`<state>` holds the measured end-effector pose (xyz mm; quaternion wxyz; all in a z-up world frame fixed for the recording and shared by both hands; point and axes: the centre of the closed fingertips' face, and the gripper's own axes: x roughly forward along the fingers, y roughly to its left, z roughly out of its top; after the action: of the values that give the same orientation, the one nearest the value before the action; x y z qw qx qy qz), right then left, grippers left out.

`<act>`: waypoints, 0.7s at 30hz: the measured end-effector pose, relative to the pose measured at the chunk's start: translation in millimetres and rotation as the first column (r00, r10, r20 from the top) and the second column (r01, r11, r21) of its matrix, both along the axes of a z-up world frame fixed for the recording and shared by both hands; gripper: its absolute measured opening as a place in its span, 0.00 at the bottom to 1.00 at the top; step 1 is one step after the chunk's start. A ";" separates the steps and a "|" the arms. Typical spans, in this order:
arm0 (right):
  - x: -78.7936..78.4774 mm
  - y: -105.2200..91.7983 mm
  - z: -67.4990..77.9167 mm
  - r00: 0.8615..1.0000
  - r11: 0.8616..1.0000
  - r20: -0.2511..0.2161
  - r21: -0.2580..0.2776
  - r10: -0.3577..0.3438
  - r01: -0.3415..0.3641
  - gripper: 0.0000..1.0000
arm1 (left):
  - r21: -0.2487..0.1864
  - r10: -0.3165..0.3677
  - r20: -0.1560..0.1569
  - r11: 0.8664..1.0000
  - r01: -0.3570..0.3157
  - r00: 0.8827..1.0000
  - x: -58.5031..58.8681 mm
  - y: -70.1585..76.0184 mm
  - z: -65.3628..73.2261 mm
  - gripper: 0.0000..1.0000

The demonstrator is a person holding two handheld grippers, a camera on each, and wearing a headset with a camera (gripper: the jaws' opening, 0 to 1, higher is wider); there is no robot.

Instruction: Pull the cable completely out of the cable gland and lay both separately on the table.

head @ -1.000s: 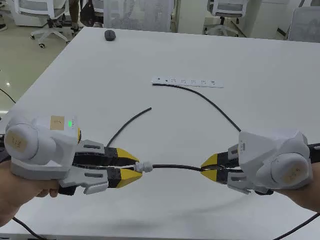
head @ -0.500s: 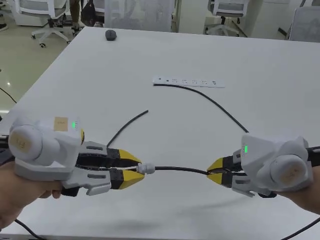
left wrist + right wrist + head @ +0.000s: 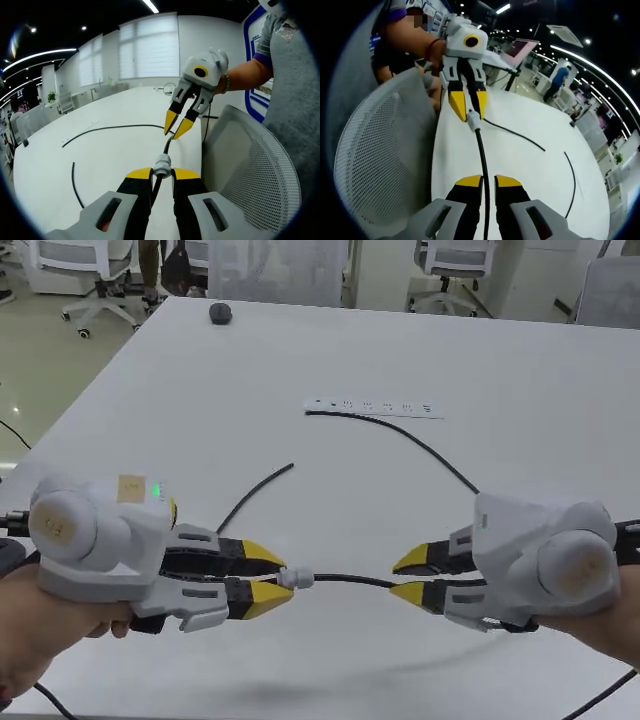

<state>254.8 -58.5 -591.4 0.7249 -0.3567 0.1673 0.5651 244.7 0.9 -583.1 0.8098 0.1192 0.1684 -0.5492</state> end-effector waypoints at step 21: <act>-22.8 39.2 6.4 0.980 0.980 0.059 -0.064 0.190 -0.186 0.00 | 0.014 -0.046 0.015 0.999 0.046 0.999 -10.2 -10.6 3.1 0.15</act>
<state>232.0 -19.3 -585.0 0.6625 -0.4100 0.1258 0.6142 234.5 -9.7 -580.0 0.7974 0.1326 0.1629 -0.5657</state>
